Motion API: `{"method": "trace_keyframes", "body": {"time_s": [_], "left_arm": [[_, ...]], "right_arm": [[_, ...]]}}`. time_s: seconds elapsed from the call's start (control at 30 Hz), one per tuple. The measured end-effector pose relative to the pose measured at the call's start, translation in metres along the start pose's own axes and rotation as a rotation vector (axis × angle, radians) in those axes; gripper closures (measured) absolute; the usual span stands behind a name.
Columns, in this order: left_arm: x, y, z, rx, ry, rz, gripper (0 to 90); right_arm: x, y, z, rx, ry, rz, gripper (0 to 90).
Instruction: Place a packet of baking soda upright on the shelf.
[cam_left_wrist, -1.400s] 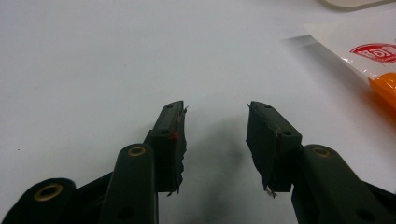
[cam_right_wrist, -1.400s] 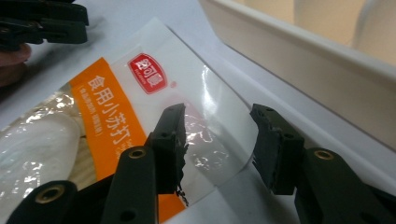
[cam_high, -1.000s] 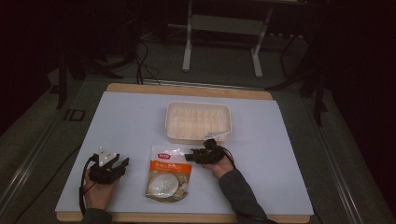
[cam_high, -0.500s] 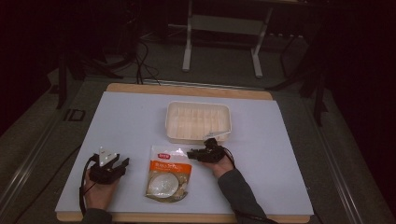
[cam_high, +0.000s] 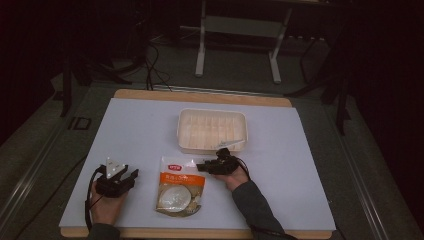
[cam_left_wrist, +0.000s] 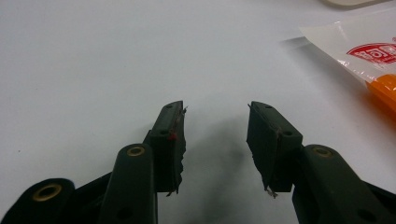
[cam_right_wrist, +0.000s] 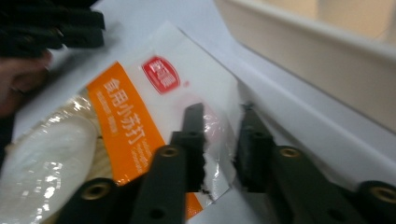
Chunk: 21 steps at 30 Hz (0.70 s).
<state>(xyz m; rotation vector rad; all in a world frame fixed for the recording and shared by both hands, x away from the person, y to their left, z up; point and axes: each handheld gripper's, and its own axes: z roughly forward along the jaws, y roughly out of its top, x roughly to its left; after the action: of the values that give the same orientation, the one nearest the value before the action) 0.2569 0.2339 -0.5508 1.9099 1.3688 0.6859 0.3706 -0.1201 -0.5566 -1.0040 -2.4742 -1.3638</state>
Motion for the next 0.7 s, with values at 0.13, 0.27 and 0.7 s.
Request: {"method": "trace_keyframes", "body": {"time_s": [0.13, 0.27, 0.7], "left_arm": [[-0.0001, 0.0000, -0.0002, -0.001, -0.001, 0.000, 56.1], [-0.0002, 0.0000, -0.0001, 0.000, 0.000, 0.001, 56.1], [-0.0004, 0.0000, -0.0002, -0.003, -0.002, -0.001, 56.1]], "right_arm": [[0.0027, 0.0004, 0.0055, 0.009, 0.017, 0.010, 71.1], [0.0043, 0.0010, 0.0065, 0.015, 0.020, 0.008, 71.0], [0.0084, 0.0033, 0.0069, 0.024, -0.027, 0.000, 90.0]]}}
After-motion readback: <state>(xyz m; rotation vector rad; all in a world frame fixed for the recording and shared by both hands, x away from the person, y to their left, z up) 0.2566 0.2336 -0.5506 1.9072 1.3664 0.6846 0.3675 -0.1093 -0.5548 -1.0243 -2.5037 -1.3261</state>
